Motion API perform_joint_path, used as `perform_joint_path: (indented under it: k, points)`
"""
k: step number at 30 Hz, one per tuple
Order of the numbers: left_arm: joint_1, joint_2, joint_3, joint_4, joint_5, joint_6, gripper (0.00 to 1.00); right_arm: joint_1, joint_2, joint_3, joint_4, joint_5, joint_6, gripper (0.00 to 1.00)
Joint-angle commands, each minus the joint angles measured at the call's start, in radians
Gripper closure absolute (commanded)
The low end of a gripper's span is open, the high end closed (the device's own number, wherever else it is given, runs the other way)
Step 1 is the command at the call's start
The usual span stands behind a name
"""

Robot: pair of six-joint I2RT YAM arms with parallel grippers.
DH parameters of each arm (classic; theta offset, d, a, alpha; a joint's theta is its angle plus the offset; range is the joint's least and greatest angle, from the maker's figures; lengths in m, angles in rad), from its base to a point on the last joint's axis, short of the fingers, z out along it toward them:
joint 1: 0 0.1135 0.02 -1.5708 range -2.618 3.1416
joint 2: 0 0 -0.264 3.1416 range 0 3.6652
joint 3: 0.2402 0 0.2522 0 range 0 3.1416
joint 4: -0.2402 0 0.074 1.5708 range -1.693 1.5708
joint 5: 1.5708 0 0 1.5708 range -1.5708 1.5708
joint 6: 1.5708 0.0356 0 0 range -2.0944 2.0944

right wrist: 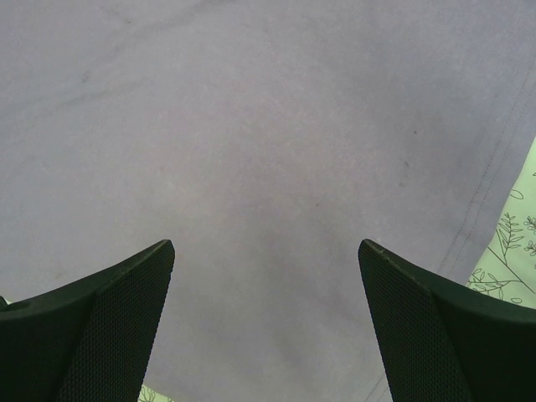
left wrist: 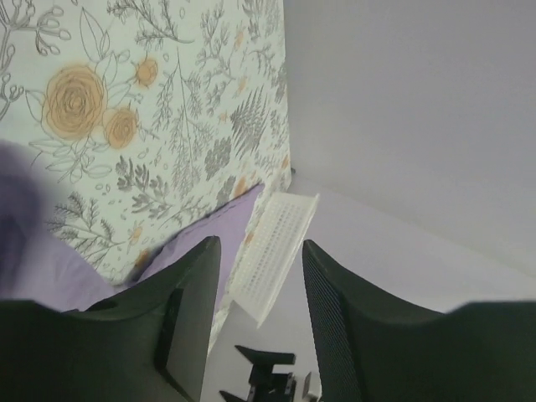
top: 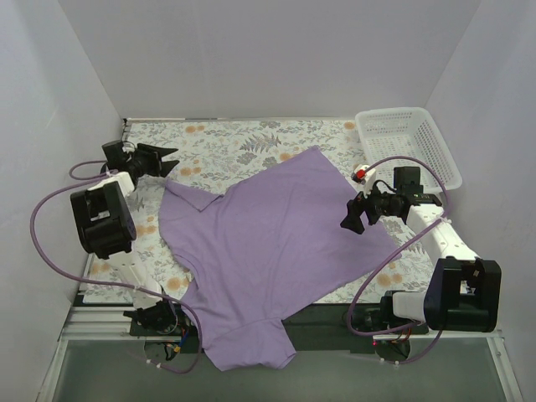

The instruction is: Fold and stack the t-shirts

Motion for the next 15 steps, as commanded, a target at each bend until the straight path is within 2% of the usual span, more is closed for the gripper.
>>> perform_joint_path:
  k: [1, 2, 3, 4, 5, 6, 9, 11, 15]
  points:
    - [-0.001, 0.002, 0.132, 0.061, -0.035, -0.159, 0.57, 0.002, -0.007, -0.012, 0.011, -0.015, -0.015, 0.03]
    - [-0.001, 0.018, 0.180, -0.035, -0.079, -0.075, 0.56, 0.002, -0.005, -0.012, 0.009, -0.014, -0.016, 0.03]
    - [-0.004, 0.025, 0.273, -0.223, -0.116, 0.028, 0.57, 0.002, -0.006, -0.012, 0.009, -0.012, -0.018, 0.03]
    - [-0.004, 0.032, 0.307, -0.304, -0.153, 0.114, 0.57, 0.002, -0.005, -0.012, 0.008, -0.014, -0.016, 0.03]
    - [-0.004, 0.032, 0.343, -0.380, -0.263, 0.286, 0.56, 0.002, -0.002, -0.010, 0.006, -0.015, -0.019, 0.03]
    - [-0.004, 0.032, 0.370, -0.492, -0.320, 0.358, 0.56, 0.002, 0.001, -0.009, 0.006, -0.017, -0.021, 0.03]
    - [-0.003, 0.020, 0.369, -0.603, -0.495, 0.589, 0.57, 0.002, 0.007, -0.004, -0.001, -0.023, -0.022, 0.03]
    - [-0.003, -0.001, 0.316, -0.605, -0.509, 0.767, 0.64, 0.002, 0.007, -0.004, -0.003, -0.024, -0.024, 0.03]
    - [-0.013, -0.041, 0.196, -0.575, -0.482, 0.901, 0.71, 0.002, 0.009, -0.002, -0.032, -0.064, -0.070, 0.03]
